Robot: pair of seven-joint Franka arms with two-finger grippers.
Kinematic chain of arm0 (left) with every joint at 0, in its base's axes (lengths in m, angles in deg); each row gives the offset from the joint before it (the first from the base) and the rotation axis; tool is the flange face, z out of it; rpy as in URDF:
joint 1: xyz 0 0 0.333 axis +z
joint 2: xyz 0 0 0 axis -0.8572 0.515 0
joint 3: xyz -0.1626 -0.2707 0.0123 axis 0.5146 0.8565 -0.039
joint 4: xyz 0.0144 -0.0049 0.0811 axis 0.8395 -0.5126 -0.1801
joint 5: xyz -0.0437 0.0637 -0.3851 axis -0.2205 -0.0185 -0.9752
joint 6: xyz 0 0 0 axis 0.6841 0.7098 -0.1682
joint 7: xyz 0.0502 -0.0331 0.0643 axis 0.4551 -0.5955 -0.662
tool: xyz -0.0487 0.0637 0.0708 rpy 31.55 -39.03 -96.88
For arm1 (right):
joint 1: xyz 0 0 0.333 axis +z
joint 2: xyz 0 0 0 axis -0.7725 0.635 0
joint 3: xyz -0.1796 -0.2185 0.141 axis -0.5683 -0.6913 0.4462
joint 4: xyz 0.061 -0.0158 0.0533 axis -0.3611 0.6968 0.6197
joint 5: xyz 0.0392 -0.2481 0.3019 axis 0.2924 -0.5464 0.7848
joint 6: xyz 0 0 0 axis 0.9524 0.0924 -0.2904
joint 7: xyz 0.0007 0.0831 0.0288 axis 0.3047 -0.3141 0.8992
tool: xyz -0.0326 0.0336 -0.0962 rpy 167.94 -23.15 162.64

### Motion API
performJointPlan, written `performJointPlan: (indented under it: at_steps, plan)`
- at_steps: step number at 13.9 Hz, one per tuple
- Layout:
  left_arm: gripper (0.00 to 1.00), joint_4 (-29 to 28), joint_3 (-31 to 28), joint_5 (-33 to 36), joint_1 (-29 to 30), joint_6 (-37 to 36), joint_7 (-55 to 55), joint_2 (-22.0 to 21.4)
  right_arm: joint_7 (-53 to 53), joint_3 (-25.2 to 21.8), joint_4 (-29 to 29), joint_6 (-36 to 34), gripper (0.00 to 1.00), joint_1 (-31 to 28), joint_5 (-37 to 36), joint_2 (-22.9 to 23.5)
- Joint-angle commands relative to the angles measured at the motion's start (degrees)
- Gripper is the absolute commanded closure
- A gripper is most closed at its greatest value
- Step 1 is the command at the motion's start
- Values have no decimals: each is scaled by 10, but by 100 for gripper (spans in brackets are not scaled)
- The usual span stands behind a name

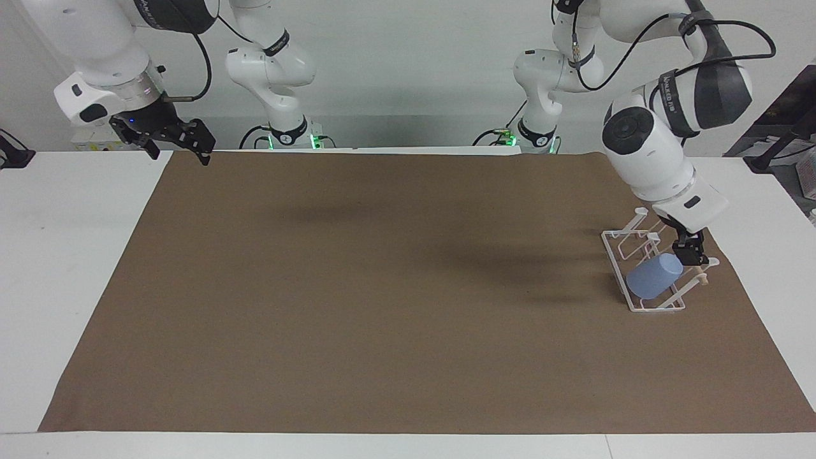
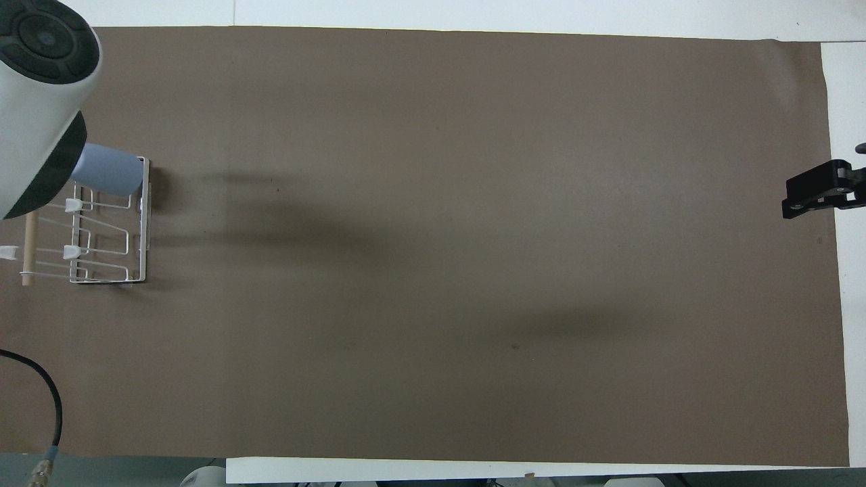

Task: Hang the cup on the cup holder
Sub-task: 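Carry the cup with the left gripper over the rack while the right gripper retreats, then lower the cup onto the rack peg and open the left gripper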

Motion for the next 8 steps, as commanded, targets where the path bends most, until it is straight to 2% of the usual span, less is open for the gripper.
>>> performJointPlan:
  at_steps: [1, 4, 8]
  plan:
    - [0, 15, 0, -116, 19, -36, -125, -18, 10, 2, 9, -3, 0, -2, 2, -8]
    - [0, 15, 0, -248, 51, -73, -250, -47, 10, 2, 9, -3, 0, -2, 2, -8]
    - [0, 12, 0, -342, 93, -97, -434, -54, 10, 2, 9, -4, 0, -2, 2, -8]
